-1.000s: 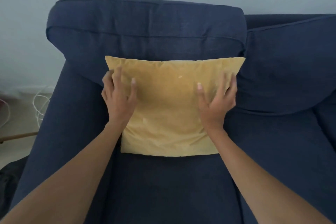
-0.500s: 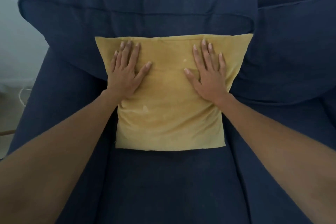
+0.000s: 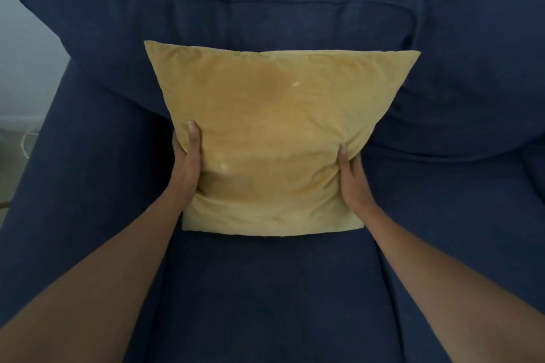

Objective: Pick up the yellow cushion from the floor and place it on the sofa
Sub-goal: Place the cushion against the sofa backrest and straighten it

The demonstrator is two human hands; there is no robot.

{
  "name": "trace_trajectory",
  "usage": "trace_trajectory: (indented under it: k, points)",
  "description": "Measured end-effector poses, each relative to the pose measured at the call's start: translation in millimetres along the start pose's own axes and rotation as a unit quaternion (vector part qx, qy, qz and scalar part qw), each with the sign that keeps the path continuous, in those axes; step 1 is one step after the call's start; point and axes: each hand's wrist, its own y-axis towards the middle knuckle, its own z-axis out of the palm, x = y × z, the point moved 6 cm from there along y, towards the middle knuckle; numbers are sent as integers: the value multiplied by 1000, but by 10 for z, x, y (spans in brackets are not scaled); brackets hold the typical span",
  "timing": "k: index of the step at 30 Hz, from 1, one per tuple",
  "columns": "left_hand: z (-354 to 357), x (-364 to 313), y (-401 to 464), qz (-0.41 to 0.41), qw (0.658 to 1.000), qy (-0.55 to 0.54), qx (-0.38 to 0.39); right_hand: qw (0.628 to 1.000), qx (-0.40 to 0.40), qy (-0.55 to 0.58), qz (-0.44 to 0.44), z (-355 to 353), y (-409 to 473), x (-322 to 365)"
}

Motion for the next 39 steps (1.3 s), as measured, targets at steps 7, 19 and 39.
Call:
trace_trajectory:
  k: [7,19,39]
  points:
    - [-151,-212,-17,95,994,-7,-44,999,14,29,12,314,69,85]
    - [-85,-3,-23,44,996,23,-80,997,-73,-17,7,-58,64,-67]
    - [-91,-65,-162,18,995,62,-69,992,-124,-19,-3,-65,-236,87]
